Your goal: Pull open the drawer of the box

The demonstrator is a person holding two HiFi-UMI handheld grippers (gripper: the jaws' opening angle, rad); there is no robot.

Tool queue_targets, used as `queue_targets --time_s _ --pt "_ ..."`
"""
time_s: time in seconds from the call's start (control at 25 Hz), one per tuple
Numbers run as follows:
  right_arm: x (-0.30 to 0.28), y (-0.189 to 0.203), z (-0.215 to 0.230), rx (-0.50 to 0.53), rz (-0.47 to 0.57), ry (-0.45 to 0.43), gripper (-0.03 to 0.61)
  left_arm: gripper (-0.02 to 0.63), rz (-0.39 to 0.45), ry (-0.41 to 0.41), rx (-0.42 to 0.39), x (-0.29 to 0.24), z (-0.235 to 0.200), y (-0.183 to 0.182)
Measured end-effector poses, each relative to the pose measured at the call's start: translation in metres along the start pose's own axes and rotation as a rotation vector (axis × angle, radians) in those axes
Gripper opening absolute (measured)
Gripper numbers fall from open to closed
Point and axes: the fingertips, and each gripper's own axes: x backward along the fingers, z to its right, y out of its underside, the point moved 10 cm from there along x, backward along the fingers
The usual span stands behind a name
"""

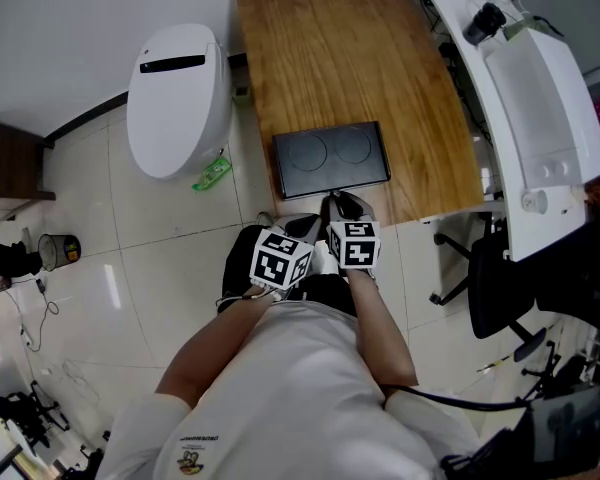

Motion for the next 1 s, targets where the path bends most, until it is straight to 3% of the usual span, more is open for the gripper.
queue_targets --time_s 1.0 --pt "0.020 0.017 0.000 -0.024 -0.042 -0.031 0.060 0.002 -0.010 -0.042 0.049 0.021 0.020 0.016"
